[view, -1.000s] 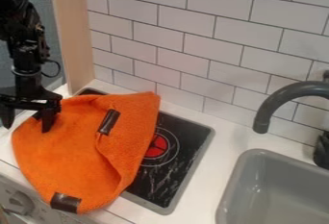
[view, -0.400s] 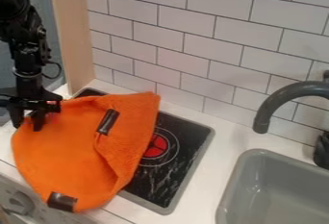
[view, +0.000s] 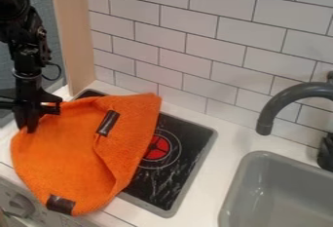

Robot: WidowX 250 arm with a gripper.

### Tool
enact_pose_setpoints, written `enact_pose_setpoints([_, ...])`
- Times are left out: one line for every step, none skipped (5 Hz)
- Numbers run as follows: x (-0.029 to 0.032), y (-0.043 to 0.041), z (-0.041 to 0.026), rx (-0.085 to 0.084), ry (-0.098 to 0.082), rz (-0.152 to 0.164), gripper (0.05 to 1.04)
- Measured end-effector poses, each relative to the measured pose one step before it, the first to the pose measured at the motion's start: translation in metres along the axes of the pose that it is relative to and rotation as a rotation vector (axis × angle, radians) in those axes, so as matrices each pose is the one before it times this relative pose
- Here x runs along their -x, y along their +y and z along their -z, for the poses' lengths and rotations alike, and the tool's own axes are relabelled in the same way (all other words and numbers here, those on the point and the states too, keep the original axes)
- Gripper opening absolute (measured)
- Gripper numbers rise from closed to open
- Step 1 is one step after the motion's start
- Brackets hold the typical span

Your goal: Fold the cloth from center left to center right

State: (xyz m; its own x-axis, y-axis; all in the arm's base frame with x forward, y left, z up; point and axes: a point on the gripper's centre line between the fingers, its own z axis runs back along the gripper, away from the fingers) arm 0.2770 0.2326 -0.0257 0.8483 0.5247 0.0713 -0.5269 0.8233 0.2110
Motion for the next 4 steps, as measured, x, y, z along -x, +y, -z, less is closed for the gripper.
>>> enact_pose_setpoints([0.00188, -0.00122, -0.00110, -0.0009, 0.0177, 0.0017, 0.048])
enact_pose_setpoints([0.00014, -0.00273, -0.00023, 0.0107, 0.0011, 0.0119, 0.048])
enact_pose_setpoints([0.00079, -0.00588, -0.00029, 0.0305, 0.0052, 0.0047, 0.048])
enact_pose_setpoints([-0.00327, -0.00274, -0.01992, 0.0385, -0.0272, -0.0072, 0.048])
